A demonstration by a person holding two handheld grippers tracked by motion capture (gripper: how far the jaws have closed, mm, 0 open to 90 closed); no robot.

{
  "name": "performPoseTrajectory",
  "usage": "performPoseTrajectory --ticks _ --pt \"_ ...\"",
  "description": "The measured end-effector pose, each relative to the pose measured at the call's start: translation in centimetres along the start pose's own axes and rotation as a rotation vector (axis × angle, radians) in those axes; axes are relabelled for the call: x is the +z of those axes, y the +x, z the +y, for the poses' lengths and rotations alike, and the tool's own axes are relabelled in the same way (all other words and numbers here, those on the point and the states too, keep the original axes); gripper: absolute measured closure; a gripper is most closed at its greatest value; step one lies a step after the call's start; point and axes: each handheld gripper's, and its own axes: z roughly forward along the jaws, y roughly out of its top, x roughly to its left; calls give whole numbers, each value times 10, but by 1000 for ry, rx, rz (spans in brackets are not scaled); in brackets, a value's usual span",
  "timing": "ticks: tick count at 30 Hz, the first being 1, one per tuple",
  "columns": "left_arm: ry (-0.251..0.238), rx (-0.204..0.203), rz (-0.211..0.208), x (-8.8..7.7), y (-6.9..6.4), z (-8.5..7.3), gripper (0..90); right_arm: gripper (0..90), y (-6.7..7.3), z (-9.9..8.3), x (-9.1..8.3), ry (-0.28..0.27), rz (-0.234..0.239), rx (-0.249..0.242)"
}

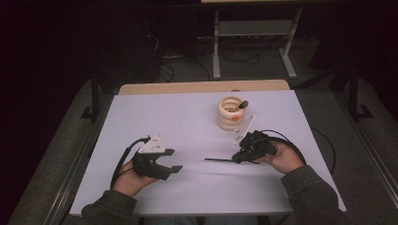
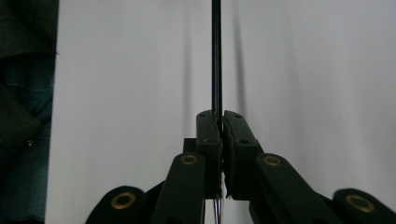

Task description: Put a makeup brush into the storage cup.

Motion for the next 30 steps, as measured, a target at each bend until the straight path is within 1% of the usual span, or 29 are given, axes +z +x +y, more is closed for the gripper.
performPoseTrajectory --ticks 2,3,4,5,6,7,8,10,14,15,16,17,18,20,21,22,23,24,25,26,27,28,29,30 --pt "12 16 -9 2 -1 5 348 851 3 8 0 -4 9 -21" --pt "12 16 -9 2 -1 5 350 851 3 8 0 -4 9 -21" --pt "34 49 -26 4 -1 13 356 851 8 18 2 -4 24 -50" --pt "39 51 -30 5 -2 14 360 851 10 22 4 -4 33 -59" --pt "47 60 -36 6 -2 16 364 851 11 24 4 -4 34 -70" --pt "43 54 -45 7 -3 18 367 851 12 27 5 -4 38 -75" --pt "51 56 -54 8 -4 20 371 851 13 29 6 -5 43 -86" --pt "62 70 -67 11 -7 24 382 851 15 33 7 1 42 -103" --pt "101 118 -89 17 -11 31 403 851 18 42 9 -4 55 -121" --pt "101 118 -89 17 -11 31 409 851 18 42 9 -4 55 -121" --pt "107 122 -99 19 -12 32 409 851 19 44 9 -4 54 -123" --pt "104 114 -101 21 -13 32 417 851 20 47 9 -9 59 -132" --pt "110 121 -104 22 -13 33 421 850 20 49 10 -10 63 -137" --pt "117 115 -110 26 -15 33 430 850 22 53 10 -6 65 -143" --pt "126 128 -115 27 -15 33 438 850 23 55 11 -5 62 -150" --pt "137 132 -123 28 -16 33 447 851 24 57 11 -9 62 -159" --pt "137 132 -125 29 -18 33 458 850 25 59 11 -9 66 -160" --pt "143 142 -128 30 -18 34 472 851 27 61 11 -3 67 -163" --pt "155 162 -128 31 -19 34 490 850 27 63 12 -4 66 -172" --pt "151 156 -130 33 -20 33 502 851 29 64 13 4 74 -164" --pt "149 147 -133 35 -22 33 516 850 28 66 14 -4 68 -188" --pt "155 152 -136 36 -22 33 533 850 29 68 16 0 74 -195" --pt "160 147 -144 37 -24 32 547 850 30 69 17 11 73 -190" --pt "174 169 -144 37 -23 33 559 850 30 71 18 7 70 -203"
